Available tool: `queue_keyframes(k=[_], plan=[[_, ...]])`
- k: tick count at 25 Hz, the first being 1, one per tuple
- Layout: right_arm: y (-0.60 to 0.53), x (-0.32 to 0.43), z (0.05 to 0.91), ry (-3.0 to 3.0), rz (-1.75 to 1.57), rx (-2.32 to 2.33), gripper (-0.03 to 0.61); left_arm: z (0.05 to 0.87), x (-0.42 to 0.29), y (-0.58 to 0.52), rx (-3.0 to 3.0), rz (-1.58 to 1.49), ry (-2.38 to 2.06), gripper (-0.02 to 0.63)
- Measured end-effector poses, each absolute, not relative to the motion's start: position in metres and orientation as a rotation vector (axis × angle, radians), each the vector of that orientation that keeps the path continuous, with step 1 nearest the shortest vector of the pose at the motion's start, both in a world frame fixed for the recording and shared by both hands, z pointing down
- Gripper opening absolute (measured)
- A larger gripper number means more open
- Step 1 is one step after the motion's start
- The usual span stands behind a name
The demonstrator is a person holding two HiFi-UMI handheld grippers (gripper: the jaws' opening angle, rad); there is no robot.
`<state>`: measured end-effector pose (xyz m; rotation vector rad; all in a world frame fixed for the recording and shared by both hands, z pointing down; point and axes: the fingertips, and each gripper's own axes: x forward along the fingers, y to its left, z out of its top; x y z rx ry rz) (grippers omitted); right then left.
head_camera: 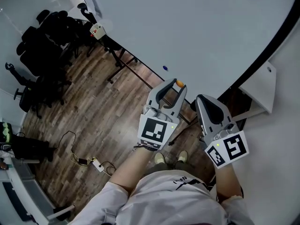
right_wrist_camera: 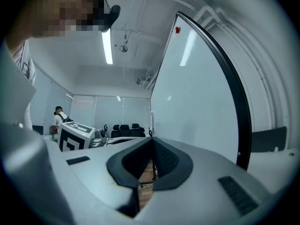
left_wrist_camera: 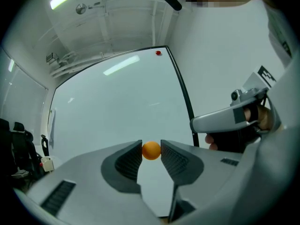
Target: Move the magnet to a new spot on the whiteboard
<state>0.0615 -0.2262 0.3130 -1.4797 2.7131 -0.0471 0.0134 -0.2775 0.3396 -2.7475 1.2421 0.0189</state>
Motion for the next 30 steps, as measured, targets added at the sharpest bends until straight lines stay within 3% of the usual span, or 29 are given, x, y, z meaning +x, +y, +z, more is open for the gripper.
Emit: queue_keyframes(k=[30], plan=[[-0.279, 0.065, 0.384, 2.690, -0.181, -1.582, 0.006, 0.442, 0.024, -0.348, -2.883, -0.011, 1.229, 0.132]])
